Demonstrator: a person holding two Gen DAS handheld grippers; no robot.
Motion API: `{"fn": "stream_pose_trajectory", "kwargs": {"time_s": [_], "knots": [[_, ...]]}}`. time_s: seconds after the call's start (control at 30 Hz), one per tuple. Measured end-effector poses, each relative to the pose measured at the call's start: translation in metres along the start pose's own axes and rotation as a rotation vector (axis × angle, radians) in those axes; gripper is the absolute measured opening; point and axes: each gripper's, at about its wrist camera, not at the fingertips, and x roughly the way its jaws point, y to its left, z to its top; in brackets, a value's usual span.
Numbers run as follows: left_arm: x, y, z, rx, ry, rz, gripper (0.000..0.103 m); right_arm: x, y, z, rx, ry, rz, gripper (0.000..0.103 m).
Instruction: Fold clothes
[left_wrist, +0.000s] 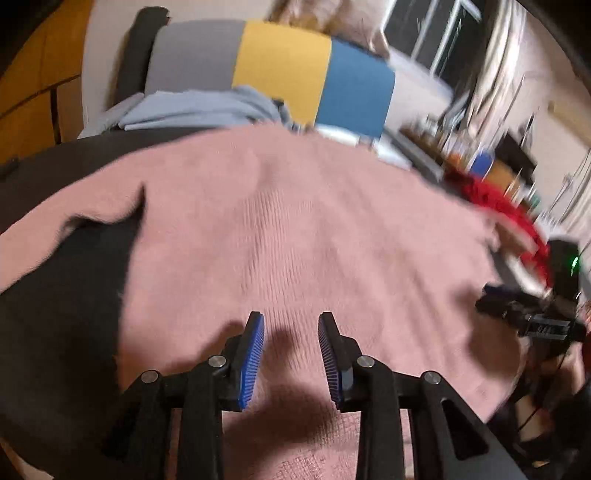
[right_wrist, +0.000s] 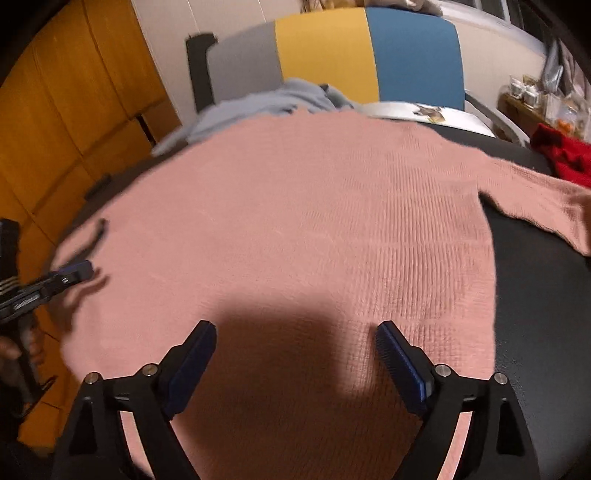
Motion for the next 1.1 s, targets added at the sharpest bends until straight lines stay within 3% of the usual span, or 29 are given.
{"fn": "stream_pose_trajectory", "kwargs": {"time_s": [0.13, 0.3, 0.47, 0.53, 0.63, 0.77, 0.93, 1.1], "knots": [[-0.003, 0.005, -0.024, -0.046, -0.02, -0.016, 0.03, 0.001, 0.01, -0.024, -0.086, -0.056, -0.035, 0.103], [-0.008, 0.01, -0.036, -0.059, -0.049, -0.026, 0.03, -0.003, 0.011, -0.041, -0.108, -0.113, -0.039, 0.103], [-0.014, 0.008, -0.029, -0.074, -0.025, -0.022, 0.031, -0.003, 0.004, -0.039, -0.093, -0.1, 0.006, 0.103], [-0.018, 0.009, -0.016, -0.091, -0.056, -0.033, 0.031, -0.003, 0.004, -0.03, -0.084, -0.065, 0.027, 0.103], [-0.028, 0.006, 0.011, -0.032, -0.141, 0.003, 0.032, -0.004, 0.005, -0.015, -0.073, -0.03, 0.053, 0.103], [-0.01, 0.003, 0.055, 0.022, -0.196, 0.03, 0.037, -0.014, 0.009, 0.022, -0.077, -0.123, 0.045, 0.103], [0.04, 0.002, 0.097, 0.045, -0.17, 0.078, 0.037, 0.026, 0.026, 0.079, -0.105, -0.151, -0.05, 0.103], [0.071, 0.012, 0.109, 0.021, -0.108, 0.122, 0.038, 0.087, 0.023, 0.121, -0.118, -0.048, -0.163, 0.103]]}}
